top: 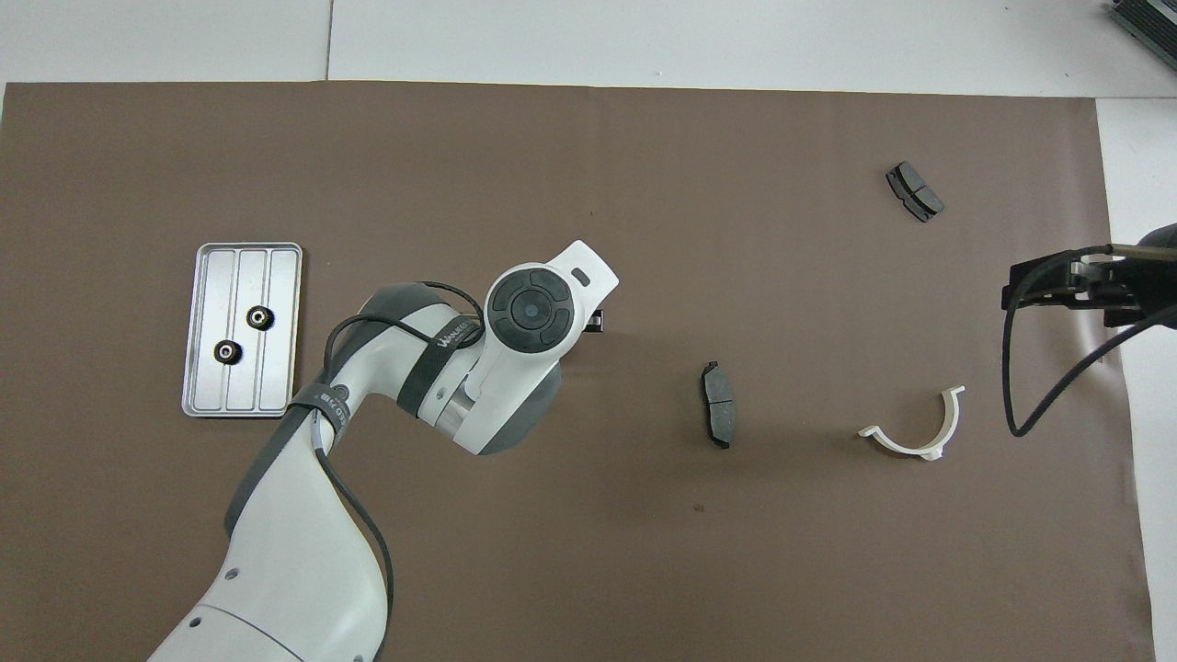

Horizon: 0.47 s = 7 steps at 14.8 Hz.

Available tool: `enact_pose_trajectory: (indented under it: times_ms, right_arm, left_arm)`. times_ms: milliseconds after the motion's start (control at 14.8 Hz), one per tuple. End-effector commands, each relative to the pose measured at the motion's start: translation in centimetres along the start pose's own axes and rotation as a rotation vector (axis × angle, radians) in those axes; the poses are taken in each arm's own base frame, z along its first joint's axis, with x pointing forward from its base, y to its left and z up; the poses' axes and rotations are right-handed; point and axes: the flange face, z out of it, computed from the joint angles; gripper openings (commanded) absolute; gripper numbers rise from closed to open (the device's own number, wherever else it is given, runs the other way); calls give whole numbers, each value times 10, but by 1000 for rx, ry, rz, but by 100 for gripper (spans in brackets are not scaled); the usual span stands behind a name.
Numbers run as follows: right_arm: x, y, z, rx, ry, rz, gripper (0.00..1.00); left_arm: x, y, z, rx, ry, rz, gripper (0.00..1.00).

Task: Pick bearing gear from pile to tray
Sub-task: 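Lower the bearing onto the tray and open the left gripper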

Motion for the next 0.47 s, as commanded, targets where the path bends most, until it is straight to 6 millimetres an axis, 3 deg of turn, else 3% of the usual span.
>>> enact_pose_trajectory:
  times_ms: [0,339,407]
  right_arm:
    - [-9,1,-1,19,-13,9,100]
    - [-9,0,-2,20,-11,8,100]
    - [-9,0,-2,20,-11,13,100]
  left_arm:
    - [-10,-5,5,2,26,3,73]
    - [-14,-6,6,8,16,1,67]
    - [-13,-6,5,7,17,0,60]
